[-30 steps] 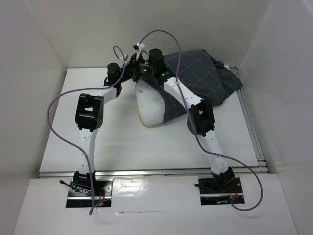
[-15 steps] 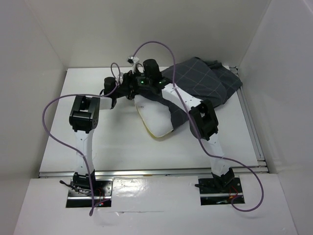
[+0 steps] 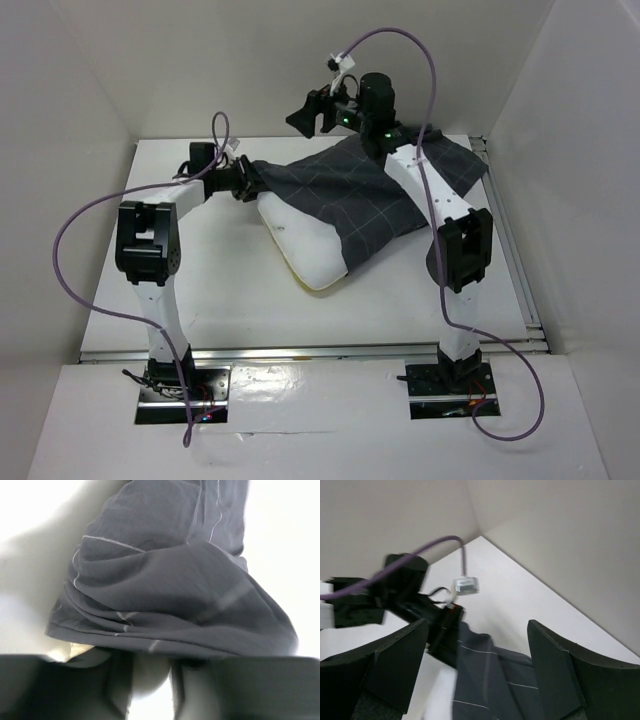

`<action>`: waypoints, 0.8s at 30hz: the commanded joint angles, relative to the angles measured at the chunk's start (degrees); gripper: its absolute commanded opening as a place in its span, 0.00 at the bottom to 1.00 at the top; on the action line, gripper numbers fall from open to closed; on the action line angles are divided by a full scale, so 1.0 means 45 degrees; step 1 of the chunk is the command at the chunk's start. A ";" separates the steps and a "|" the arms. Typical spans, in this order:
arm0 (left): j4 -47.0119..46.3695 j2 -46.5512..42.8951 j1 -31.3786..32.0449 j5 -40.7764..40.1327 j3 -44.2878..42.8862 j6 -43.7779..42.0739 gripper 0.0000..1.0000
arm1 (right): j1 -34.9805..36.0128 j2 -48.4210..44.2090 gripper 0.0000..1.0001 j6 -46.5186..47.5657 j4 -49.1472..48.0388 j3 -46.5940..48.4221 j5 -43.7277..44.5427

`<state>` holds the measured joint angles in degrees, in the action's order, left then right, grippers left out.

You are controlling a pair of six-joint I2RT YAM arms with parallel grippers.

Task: Put the pillow into the pillowcase

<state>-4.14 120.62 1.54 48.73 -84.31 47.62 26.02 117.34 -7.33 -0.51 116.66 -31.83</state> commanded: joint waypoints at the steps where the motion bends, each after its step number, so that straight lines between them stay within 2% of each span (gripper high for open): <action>1: 0.4115 -0.1704 -0.0128 0.0014 -0.1028 -0.3095 0.49 | -0.0585 -0.0275 0.87 0.0438 0.0718 -0.0183 0.0238; 3: 0.6161 -0.2366 -0.0128 -0.0591 -0.1147 -0.4775 0.55 | -0.1072 -0.0275 0.87 0.0438 0.1360 -0.0183 -0.0228; 5: 0.7321 -0.2856 -0.0128 -0.1898 -0.1303 -0.6371 0.64 | -0.1386 -0.0275 0.87 0.0438 0.1869 -0.0065 -0.0677; 7: 0.8667 -0.3712 -0.0128 -0.3610 -0.1265 -0.7373 0.64 | -0.1679 -0.0586 0.86 0.0438 0.2748 -0.0297 -0.1244; 9: 0.9122 -0.4359 -0.0128 -0.4866 -0.1051 -0.8468 0.62 | -0.1816 -0.1169 0.85 0.0885 0.3585 -0.0766 -0.1692; 10: 0.9124 -0.4691 -0.0128 -0.5877 -0.0914 -0.8839 0.62 | -0.1934 -0.1444 0.85 0.1023 0.3823 -0.1078 -0.1830; 14: 0.8754 -0.6157 0.0106 -0.7620 -0.0347 -1.1084 0.61 | -0.2207 -0.2928 0.83 0.1999 0.5092 -0.3650 -0.2222; 18: 0.8286 -0.6959 0.0516 -0.7313 -0.0346 -1.4534 0.63 | -0.2694 -0.4179 0.82 0.3696 0.6868 -0.4966 -0.3080; 21: 0.7623 -0.7681 0.1082 -0.7254 0.0589 -1.5871 0.75 | -0.3085 -0.4687 0.82 0.5182 0.8743 -0.5298 -0.3844; 24: 0.6995 -0.7800 0.1512 -0.7739 0.0748 -1.6343 0.77 | -0.3224 -0.4825 0.81 0.5925 1.0267 -0.5474 -0.4098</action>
<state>31.27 86.78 6.81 16.40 -82.02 -17.56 12.34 98.94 12.43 36.25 93.14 -46.46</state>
